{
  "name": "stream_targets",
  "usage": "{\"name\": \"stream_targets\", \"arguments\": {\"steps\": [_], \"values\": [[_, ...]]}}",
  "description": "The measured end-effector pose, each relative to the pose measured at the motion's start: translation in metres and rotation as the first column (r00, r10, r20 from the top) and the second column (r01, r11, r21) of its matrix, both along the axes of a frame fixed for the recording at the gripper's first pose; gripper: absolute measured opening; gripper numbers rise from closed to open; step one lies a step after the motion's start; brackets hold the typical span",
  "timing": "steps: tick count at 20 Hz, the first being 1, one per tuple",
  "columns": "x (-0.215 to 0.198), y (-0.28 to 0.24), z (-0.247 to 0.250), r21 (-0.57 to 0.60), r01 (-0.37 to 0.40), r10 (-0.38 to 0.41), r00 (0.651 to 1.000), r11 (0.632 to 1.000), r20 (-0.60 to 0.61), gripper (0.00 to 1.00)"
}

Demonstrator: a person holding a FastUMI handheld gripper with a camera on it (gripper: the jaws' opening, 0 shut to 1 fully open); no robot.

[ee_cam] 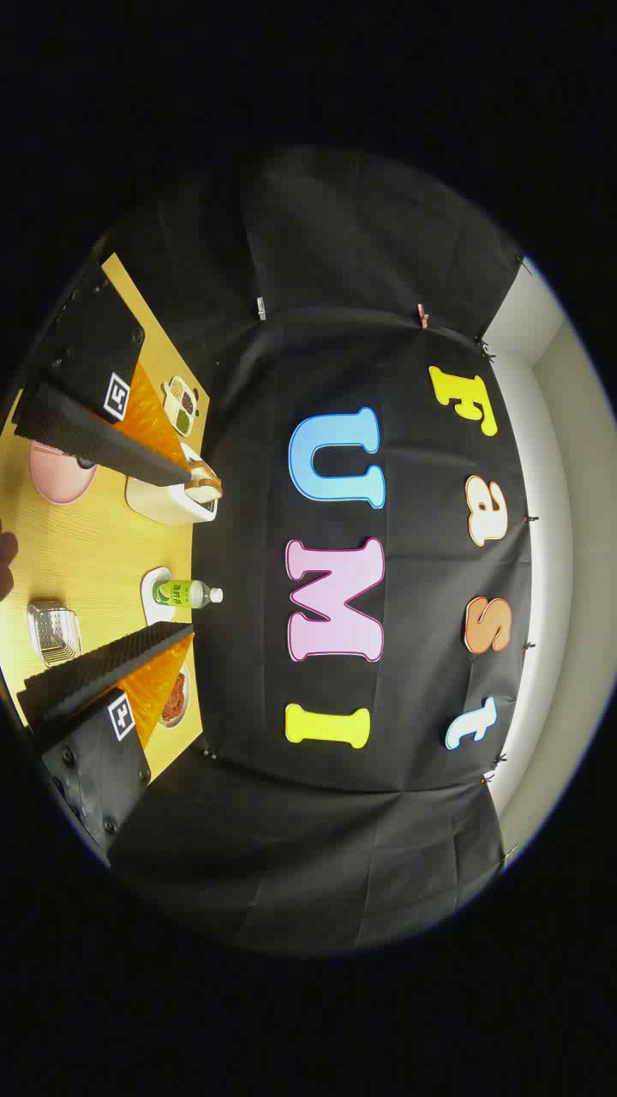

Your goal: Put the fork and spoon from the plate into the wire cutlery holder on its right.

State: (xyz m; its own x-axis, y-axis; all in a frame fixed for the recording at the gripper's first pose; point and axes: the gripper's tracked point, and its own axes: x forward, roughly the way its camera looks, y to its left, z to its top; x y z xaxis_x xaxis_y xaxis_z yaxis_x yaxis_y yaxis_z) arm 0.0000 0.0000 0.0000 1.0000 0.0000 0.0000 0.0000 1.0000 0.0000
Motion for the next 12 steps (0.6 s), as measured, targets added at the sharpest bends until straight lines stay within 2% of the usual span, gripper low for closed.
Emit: {"name": "stream_targets", "arguments": {"steps": [12], "values": [[-0.001, -0.016, -0.016, -0.026, 0.065, -0.066, 0.997, 0.998, -0.030, 0.99]]}}
